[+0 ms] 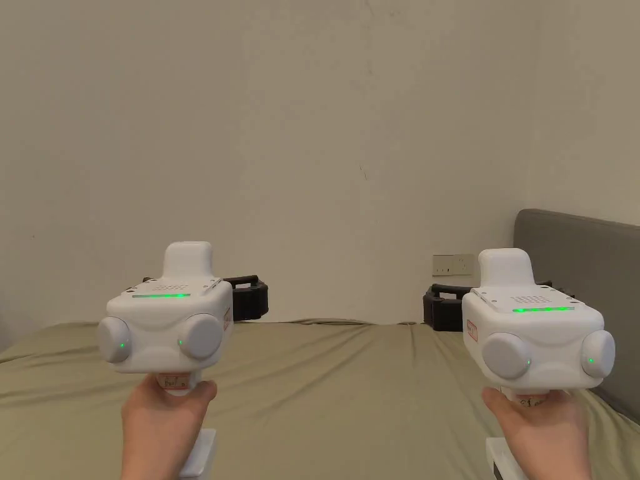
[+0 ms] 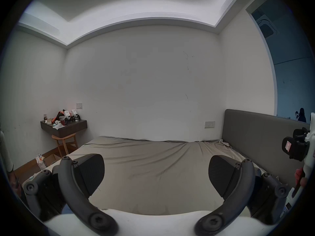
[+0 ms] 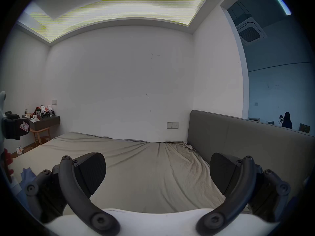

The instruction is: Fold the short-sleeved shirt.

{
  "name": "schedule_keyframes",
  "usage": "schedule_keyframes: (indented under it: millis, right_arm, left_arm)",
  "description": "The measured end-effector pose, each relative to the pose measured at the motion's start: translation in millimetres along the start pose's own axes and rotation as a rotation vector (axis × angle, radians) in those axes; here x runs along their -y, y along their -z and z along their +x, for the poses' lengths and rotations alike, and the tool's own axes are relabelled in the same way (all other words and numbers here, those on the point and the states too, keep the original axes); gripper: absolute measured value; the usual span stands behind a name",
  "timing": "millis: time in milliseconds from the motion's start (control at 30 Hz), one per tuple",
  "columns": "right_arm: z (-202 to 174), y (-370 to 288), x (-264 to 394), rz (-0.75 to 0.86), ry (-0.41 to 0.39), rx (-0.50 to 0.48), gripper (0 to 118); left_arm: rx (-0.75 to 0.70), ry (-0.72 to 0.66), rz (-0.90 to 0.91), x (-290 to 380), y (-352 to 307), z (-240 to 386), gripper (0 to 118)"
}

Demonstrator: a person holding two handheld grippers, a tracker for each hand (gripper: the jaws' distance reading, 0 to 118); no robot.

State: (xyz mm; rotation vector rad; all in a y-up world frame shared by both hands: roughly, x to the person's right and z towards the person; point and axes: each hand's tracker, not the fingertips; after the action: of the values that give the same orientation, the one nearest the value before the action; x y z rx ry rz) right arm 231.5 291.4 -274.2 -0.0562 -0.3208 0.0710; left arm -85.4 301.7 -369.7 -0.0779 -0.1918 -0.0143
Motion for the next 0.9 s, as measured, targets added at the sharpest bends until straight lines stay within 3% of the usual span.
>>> schedule_keyframes:
  millis: [633, 900]
  right_arm:
    - [0.8, 3.6, -0.6, -0.010, 0.009, -0.013, 118]
    - [-4.0, 4.2, 8.3, -0.021, -0.042, -0.003, 118]
  left_arm:
    - [0.040, -0.007, -0.017, -3.8, 7.0, -0.3, 118]
    - [0.047, -0.004, -0.023, 1.0, 6.8, -2.2, 118]
